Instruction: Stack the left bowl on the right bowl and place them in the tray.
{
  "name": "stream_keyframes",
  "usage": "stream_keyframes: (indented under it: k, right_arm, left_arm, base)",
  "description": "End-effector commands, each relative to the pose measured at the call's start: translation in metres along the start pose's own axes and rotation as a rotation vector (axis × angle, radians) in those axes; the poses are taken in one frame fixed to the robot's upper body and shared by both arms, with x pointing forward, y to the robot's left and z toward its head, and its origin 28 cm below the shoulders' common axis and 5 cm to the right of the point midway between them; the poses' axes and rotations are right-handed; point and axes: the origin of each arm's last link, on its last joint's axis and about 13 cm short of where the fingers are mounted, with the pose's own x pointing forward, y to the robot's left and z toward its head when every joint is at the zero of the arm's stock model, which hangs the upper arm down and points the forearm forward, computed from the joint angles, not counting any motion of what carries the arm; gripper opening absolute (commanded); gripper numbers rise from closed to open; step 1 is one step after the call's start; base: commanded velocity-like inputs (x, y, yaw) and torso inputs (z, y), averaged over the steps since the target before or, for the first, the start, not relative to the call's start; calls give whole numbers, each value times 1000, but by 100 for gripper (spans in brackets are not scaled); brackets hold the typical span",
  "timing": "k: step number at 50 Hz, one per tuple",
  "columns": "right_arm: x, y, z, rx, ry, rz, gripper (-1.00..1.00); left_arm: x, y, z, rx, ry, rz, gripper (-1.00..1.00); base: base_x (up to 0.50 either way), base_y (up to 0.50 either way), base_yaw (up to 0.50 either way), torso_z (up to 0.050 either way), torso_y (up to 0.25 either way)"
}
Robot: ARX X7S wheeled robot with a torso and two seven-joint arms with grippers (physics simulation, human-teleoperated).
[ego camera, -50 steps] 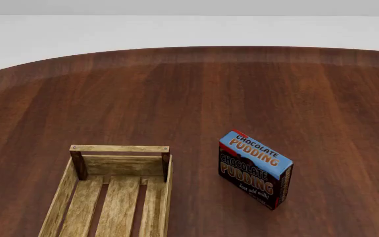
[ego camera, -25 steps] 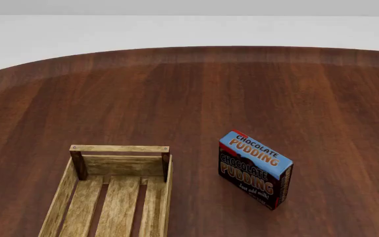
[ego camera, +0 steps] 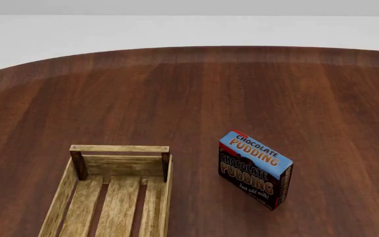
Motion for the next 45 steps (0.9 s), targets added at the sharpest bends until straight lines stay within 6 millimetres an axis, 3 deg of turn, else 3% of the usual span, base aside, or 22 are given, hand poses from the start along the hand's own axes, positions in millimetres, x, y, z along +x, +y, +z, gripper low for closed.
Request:
stream_keyframes:
  k: [1,29,45]
  right_arm:
    - [-4,-10,-9,46,35,-50,-100]
    - [-8,-34,-29,120,97,-123,-100]
    - [8,-58,-24,119,111,-129,-100]
  left_arm:
    - [0,-1,0,2,-1,-1,100]
    - [-1,-1,1,5,-2,-5,100]
    - [1,-4,4,4,-7,-9,100]
  base:
    - [0,0,0,0,0]
    - [0,0,0,0,0]
    - [0,0,0,0,1]
